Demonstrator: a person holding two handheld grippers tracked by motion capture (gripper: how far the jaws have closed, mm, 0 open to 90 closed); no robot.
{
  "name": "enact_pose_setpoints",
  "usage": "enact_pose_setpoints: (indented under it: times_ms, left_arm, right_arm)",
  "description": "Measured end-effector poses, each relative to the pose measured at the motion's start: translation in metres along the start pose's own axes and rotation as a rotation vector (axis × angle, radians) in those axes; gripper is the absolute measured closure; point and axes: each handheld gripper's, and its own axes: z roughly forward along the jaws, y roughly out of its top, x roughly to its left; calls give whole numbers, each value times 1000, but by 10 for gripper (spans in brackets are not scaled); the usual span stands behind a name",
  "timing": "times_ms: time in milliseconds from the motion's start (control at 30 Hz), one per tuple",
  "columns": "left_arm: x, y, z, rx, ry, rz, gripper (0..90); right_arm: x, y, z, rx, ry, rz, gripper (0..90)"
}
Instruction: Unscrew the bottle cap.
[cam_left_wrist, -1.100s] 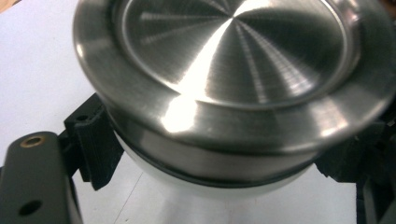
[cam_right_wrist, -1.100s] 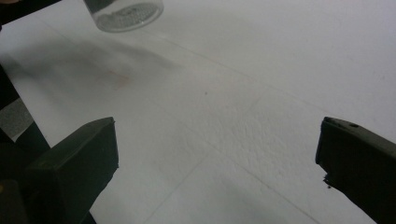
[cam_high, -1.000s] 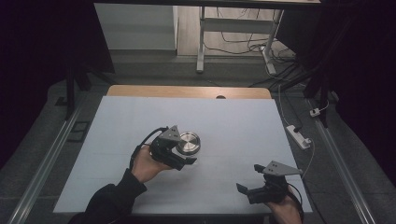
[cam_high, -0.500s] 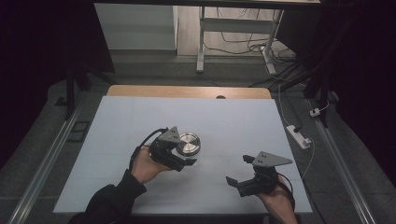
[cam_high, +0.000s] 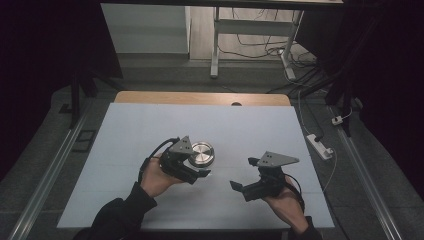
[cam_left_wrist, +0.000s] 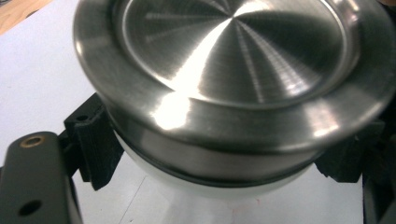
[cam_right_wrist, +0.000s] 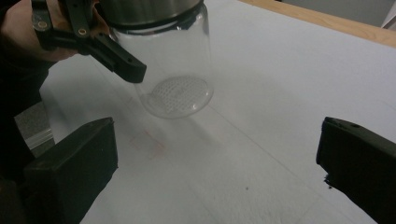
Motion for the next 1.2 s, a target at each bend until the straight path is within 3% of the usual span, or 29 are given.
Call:
enact_pose_setpoints:
  times_ms: [467, 1200]
  left_arm:
    - [-2, -1, 3, 2, -2, 0, 159]
    - [-4, 0, 8, 17, -12, 8, 159]
  right_arm:
    - [7, 24, 19, 26, 24, -60, 0]
    - [23, 67, 56, 37, 48, -85, 0]
